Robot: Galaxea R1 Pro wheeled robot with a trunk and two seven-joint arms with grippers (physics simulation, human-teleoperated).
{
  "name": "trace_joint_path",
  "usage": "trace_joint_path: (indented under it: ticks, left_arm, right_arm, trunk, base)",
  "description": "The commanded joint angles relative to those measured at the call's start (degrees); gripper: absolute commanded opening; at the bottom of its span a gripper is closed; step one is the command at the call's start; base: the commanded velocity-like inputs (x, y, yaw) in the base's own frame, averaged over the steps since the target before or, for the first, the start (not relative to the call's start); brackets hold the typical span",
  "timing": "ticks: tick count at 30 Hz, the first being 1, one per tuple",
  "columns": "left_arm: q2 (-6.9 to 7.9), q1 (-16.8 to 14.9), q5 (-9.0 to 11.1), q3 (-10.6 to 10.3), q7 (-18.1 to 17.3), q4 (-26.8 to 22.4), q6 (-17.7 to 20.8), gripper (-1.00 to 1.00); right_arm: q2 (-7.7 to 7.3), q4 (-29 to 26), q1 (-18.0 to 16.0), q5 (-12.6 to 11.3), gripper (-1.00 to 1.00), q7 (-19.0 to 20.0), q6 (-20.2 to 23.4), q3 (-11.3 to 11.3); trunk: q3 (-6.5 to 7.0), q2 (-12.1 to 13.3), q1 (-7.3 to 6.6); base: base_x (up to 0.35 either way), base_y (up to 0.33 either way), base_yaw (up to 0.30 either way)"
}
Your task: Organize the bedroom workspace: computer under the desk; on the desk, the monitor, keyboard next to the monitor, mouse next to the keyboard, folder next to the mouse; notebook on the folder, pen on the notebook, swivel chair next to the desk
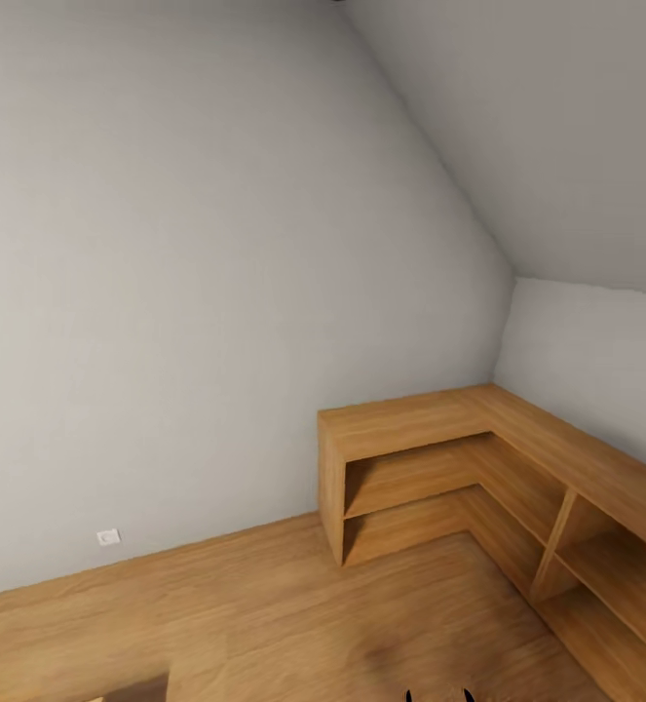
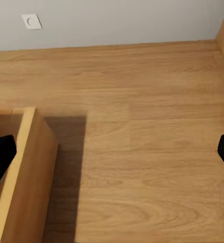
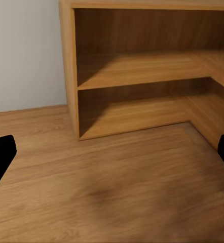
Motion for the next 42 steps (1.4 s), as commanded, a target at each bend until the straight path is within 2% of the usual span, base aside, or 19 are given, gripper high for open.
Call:
trace_joint_path:
  ticks: [1, 9, 19, 34, 42]
  left_arm:
    - [0.0, -0.01, 0.18, -0.5, 0.44, 0.0, -0.1, 1.0]
    - [0.02, -0.01, 0.2, -0.5, 0.5, 0.0, 0.3, 1.0]
    - [0.01, -0.01, 0.14, -0.5, 0.6, 0.0, 3.24, 1.0]
    - [0.04, -0.01, 0.12, -0.5, 0.61, 0.0, 3.91, 1.0]
    - [0.01, -0.01, 0.12, -0.5, 0.53, 0.0, 3.93, 1.0]
  right_arm:
    - [0.02, 0.01, -0.02, 0.0, 1.0, -0.56, 0.02, 0.47]
    - [0.02, 0.01, -0.02, -0.1, 1.0, -0.6, 0.15, 0.37]
    - [0.02, 0.01, -0.02, -0.09, 1.0, -0.6, 0.18, 0.38]
    - [0.02, 0.01, -0.03, -0.09, 1.0, -0.56, 0.23, 0.47]
    - [0.05, -0.08, 0.01, -0.01, 1.0, -0.52, 3.31, 0.47]
  trunk:
    - [0.01, -0.04, 0.02]
    - [0.28, -0.04, 0.02]
    - [0.59, -0.04, 0.02]
    - [1.02, -0.04, 0.02]
    - [1.25, -0.04, 0.02]
  base:
    - [0.007, 0.0, -0.273]
    - [0.123, 0.0, -0.274]
    - [0.3, 0.0, -0.276]
    - [0.32, 0.0, -0.28]
    - [0.148, 0.0, -0.283]
